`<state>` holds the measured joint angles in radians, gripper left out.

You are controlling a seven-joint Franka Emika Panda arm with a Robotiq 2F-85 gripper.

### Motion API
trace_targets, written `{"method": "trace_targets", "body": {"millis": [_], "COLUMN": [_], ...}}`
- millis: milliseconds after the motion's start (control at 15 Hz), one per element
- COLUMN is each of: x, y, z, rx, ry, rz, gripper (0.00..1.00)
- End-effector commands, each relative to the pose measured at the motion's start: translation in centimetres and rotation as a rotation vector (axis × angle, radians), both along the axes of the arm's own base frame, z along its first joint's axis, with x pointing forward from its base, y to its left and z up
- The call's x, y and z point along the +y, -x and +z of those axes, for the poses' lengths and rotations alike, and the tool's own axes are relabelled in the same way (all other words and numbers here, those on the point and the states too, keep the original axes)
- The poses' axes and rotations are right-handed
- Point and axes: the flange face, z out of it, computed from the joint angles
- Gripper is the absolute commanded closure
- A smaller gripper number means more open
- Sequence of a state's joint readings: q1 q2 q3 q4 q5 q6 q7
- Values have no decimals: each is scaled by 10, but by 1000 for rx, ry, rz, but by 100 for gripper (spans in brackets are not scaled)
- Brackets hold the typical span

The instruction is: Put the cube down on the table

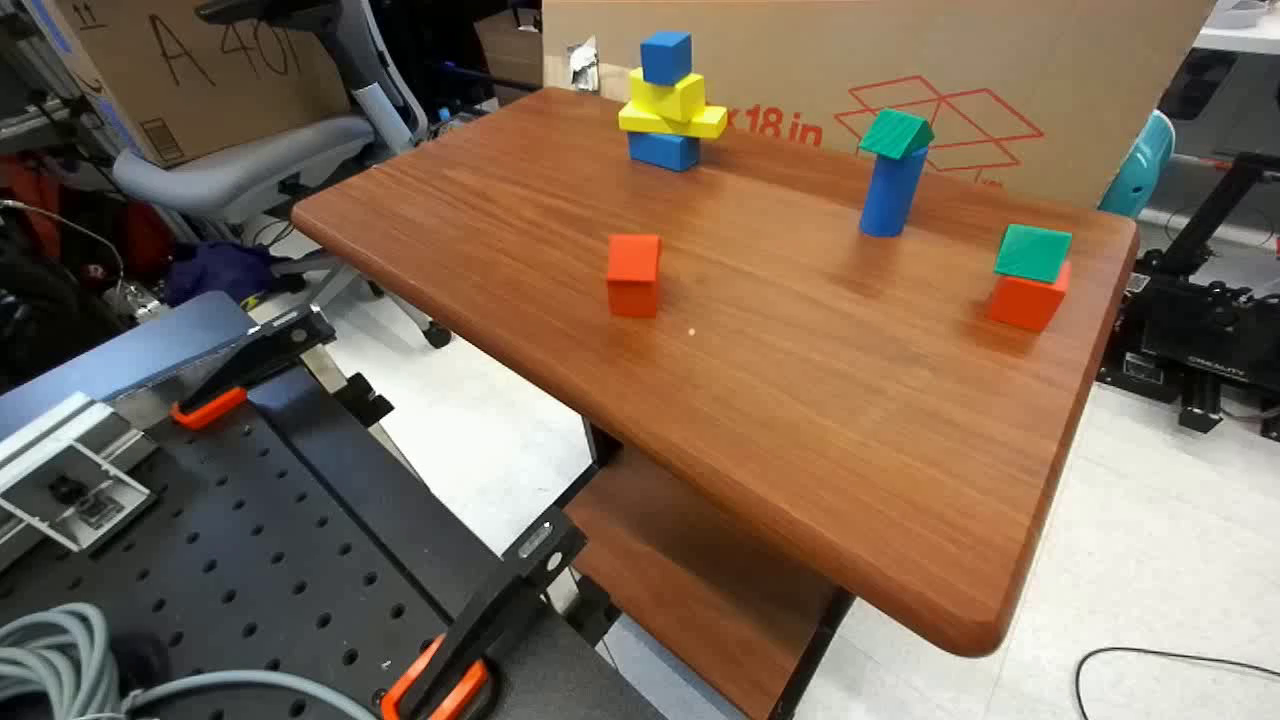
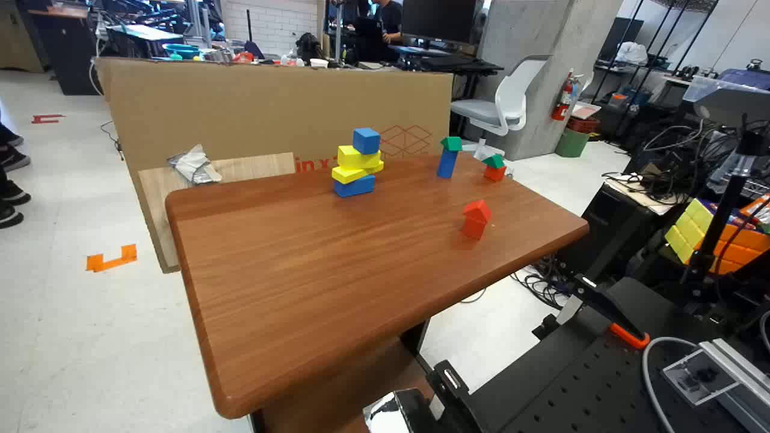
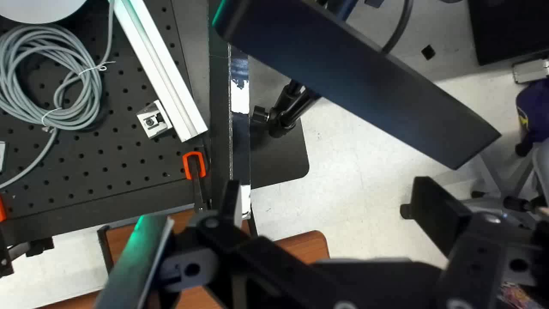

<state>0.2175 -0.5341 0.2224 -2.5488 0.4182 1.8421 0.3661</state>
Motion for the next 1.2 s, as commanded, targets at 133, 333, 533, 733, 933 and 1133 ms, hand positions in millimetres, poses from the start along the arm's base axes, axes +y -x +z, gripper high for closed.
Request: {"method": "trace_targets", "body": {"millis": [133,333,533,733,933,1133], "x": [0,0,0,0,0,3], "y": [0,0,0,0,0,-6], "z": [1,1,1,1,1,1], "rx": [1,1,1,1,1,-43], "ry": [0,0,0,0,0,-16], "rz": [0,0,0,0,0,9], "gripper": [0,0,0,0,0,0]}}
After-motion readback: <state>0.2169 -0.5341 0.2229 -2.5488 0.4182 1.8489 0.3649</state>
